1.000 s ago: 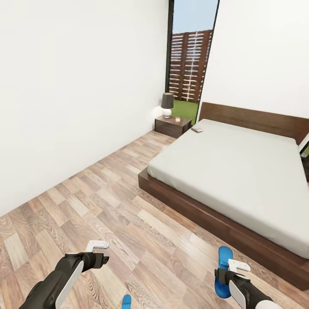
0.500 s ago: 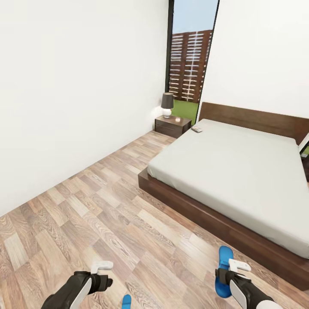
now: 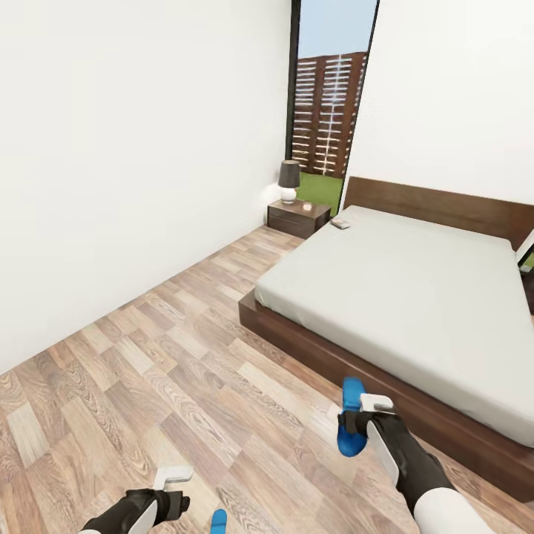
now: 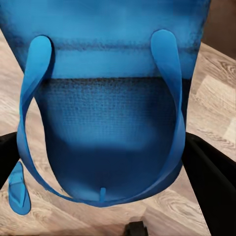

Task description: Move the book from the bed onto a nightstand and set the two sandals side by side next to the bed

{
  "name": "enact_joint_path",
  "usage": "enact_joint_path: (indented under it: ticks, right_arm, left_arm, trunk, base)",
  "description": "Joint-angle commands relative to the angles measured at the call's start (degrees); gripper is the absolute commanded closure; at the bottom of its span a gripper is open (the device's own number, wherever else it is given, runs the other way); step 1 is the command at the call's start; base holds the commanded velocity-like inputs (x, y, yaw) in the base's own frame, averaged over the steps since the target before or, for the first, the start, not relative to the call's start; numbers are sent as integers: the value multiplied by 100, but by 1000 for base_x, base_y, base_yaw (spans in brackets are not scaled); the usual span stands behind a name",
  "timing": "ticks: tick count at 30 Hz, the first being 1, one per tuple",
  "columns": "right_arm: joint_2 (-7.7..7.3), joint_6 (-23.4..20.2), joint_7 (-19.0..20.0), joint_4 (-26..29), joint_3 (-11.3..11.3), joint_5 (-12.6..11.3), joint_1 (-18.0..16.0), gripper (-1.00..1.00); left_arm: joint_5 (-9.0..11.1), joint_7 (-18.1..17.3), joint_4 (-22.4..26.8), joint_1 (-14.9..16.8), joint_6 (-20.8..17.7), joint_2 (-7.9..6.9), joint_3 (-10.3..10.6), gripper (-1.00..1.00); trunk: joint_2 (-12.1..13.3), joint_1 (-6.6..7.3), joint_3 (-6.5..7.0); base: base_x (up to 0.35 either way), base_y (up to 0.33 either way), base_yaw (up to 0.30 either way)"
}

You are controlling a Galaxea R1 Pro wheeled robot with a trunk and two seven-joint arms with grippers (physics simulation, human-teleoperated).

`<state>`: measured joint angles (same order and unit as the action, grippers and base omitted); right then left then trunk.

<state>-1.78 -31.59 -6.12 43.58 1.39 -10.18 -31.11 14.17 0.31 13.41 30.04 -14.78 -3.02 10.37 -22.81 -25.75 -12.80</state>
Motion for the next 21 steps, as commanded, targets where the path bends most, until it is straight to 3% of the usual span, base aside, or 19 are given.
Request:
enact_joint_path:
  ticks: [1, 6, 12, 21]
  right_arm:
    - [19, -119, -88, 110, 38, -55, -2, 100]
    - [321, -416, -381, 394, 140, -43, -22, 100]
    - [553, -553, -924, 477, 231, -54, -49, 100]
    - [627, -567, -1041, 476, 243, -63, -53, 100]
  left_arm:
    - [50, 4, 3, 4, -23, -6, 40, -100]
    - [64, 4, -23, 9, 10, -6, 22, -100]
    - [61, 72, -56, 10, 56, 2, 14, -100]
    - [57, 454, -70, -2, 61, 89, 32, -100]
  trunk:
    - [-11, -3, -11]
    - [-11, -3, -11]
    - [-11, -3, -11]
    - [-11, -3, -11]
  base:
    - [0, 0, 0]
    - [0, 0, 0]
    - [0, 0, 0]
    - [0, 0, 0]
